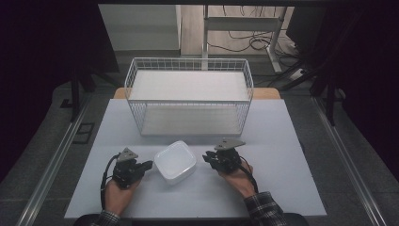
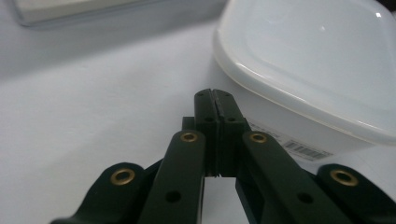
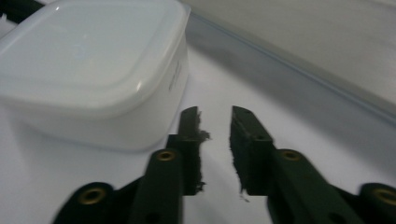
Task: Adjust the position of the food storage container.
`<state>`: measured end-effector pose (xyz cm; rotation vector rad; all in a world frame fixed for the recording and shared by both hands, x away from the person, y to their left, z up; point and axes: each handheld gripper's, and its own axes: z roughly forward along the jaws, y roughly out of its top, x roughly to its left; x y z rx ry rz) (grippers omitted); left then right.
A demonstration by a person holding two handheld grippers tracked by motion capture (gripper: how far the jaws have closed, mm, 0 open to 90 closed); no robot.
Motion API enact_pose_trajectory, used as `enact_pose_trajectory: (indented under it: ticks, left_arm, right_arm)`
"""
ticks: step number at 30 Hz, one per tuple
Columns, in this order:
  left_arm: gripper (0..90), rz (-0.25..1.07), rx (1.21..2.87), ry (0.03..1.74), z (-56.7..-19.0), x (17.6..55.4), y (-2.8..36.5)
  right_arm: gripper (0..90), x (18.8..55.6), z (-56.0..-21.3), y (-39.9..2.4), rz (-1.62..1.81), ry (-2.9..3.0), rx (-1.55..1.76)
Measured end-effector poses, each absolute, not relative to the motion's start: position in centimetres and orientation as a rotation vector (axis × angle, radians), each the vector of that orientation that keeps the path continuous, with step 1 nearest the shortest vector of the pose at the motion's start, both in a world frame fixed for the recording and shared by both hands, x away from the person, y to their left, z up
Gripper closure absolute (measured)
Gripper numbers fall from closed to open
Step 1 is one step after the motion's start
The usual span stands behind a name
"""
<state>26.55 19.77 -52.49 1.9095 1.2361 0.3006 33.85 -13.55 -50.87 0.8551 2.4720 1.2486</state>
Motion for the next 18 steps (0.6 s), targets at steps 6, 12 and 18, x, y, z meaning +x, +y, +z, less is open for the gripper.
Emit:
enact_pose_trajectory:
  ticks: [6,12,18]
  left_arm:
    - [90.0,0.285,1.898,1.224,-52.6,26.8,19.1]
    - [90.0,0.259,1.894,1.191,-52.5,27.2,18.0]
    - [90.0,0.227,1.888,1.162,-52.7,28.2,16.6]
  right_arm:
    - [84.7,35.2,-51.3,-11.3,1.233,2.524,0.818]
    - [85.8,35.1,-51.6,-11.4,1.181,2.559,0.833]
    - [86.6,34.2,-51.0,-13.0,1.146,2.562,0.864]
